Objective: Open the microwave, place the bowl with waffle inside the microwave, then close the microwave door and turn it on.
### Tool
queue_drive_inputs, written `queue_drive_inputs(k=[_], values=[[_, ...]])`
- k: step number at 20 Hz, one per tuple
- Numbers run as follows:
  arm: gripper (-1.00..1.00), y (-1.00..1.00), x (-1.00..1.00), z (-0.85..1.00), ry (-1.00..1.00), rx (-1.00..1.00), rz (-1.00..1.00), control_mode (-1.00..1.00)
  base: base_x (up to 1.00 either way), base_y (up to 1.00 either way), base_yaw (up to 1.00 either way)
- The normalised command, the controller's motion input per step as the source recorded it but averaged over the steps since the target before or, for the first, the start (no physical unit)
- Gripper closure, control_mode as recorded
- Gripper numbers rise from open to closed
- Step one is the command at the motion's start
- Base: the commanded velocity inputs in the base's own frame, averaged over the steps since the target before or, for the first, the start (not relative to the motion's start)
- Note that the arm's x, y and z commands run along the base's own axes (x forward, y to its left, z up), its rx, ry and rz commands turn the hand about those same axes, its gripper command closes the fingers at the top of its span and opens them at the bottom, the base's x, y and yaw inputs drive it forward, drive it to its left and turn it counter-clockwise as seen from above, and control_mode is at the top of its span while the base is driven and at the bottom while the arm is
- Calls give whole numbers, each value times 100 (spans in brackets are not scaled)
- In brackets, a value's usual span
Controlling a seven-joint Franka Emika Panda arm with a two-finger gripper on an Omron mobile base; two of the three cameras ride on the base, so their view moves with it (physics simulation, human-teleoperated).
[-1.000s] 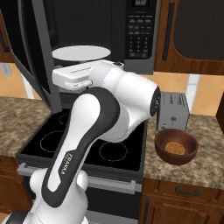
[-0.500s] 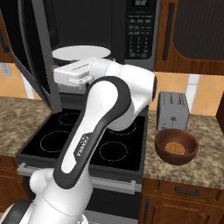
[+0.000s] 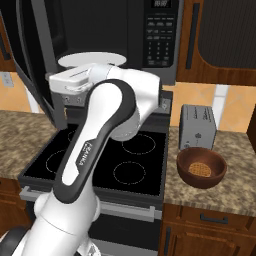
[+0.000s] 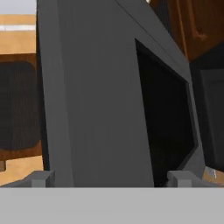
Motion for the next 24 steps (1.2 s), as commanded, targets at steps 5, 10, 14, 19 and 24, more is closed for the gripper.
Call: queue_drive_inputs(k=[5, 10, 14, 19, 24], values=[[-100, 49, 0, 0, 2, 0, 9, -100, 0, 0, 0], [-100, 71, -3, -2, 4, -2, 15, -100, 0, 0, 0], [-100, 94, 0, -1, 9, -5, 15, -100, 0, 0, 0], [-100, 89, 0, -1, 9, -5, 15, -100, 0, 0, 0], [-100, 78, 0, -1, 6, -5, 15, -100, 0, 0, 0]])
